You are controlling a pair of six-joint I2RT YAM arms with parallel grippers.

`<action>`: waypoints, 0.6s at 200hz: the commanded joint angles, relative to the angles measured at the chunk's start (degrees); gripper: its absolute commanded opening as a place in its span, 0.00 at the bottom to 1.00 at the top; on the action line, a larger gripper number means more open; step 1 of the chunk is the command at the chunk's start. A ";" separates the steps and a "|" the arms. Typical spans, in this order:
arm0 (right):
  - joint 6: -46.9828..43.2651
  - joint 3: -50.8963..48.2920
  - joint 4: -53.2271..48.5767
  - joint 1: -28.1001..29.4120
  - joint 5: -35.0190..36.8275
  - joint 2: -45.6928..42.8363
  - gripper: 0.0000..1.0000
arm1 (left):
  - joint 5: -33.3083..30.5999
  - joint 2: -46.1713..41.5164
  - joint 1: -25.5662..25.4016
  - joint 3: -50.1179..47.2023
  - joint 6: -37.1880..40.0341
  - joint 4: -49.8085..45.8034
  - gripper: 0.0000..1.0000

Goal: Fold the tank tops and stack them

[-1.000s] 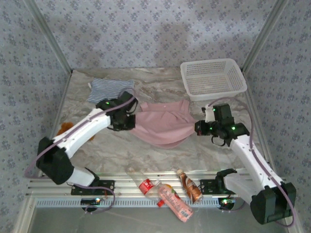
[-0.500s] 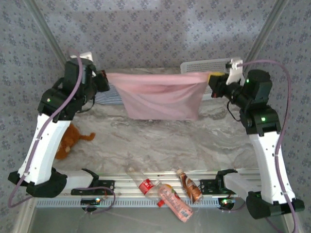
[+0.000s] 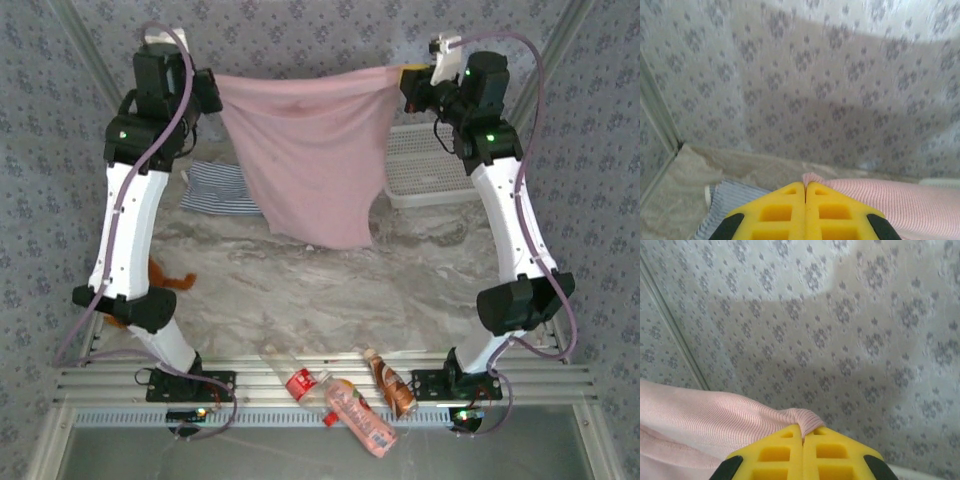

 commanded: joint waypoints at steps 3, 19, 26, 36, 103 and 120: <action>-1.39 8.17 0.81 -0.40 -1.61 -0.03 0.00 | 2.26 2.83 0.32 13.22 5.22 -2.36 0.00; -1.39 10.38 -0.02 -0.44 -1.97 0.44 0.00 | 3.05 5.84 0.30 20.25 6.14 -6.26 0.00; -1.39 10.90 -0.44 -0.35 -2.17 0.42 0.00 | 3.57 6.09 0.29 21.20 6.07 -7.53 0.00; -1.48 10.63 -1.25 -0.21 -2.48 -0.26 0.00 | 4.64 5.30 0.24 20.43 5.30 -8.71 0.00; 0.13 -25.84 -6.28 1.09 -4.32 -18.92 0.00 | -1.05 -26.81 -4.10 -43.28 -5.25 7.23 0.00; -0.42 -37.36 -11.24 2.43 -1.96 -24.98 0.00 | 1.29 -32.17 -4.43 -58.03 -10.73 5.49 0.00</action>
